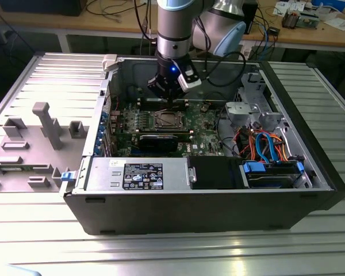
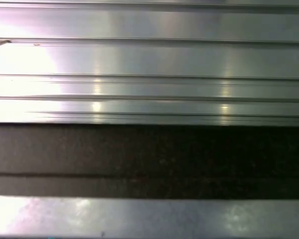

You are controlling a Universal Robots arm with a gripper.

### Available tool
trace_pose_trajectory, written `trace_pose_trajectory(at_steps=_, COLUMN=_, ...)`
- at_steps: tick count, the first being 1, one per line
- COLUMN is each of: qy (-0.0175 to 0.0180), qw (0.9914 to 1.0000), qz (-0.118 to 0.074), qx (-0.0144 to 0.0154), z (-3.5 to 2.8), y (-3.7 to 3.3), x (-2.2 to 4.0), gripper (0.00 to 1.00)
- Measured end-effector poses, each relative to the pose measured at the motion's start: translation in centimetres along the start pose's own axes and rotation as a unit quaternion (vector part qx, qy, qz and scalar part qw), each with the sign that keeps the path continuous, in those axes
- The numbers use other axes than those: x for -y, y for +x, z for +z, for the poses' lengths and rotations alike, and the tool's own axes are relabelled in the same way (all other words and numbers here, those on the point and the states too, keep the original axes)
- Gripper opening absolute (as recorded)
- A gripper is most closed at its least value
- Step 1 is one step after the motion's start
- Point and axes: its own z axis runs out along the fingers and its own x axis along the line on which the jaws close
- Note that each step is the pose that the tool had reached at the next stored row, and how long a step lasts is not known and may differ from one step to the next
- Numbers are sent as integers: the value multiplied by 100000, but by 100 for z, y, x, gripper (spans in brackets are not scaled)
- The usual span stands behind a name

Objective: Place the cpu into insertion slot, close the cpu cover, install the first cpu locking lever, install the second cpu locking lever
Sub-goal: 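Install the first cpu locking lever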

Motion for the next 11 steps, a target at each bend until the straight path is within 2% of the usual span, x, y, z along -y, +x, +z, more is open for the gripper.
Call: trace_pose_trajectory(at_steps=11, qy=-7, qw=100000, qz=1, qx=7, z=30, y=-79, x=-8, gripper=11)
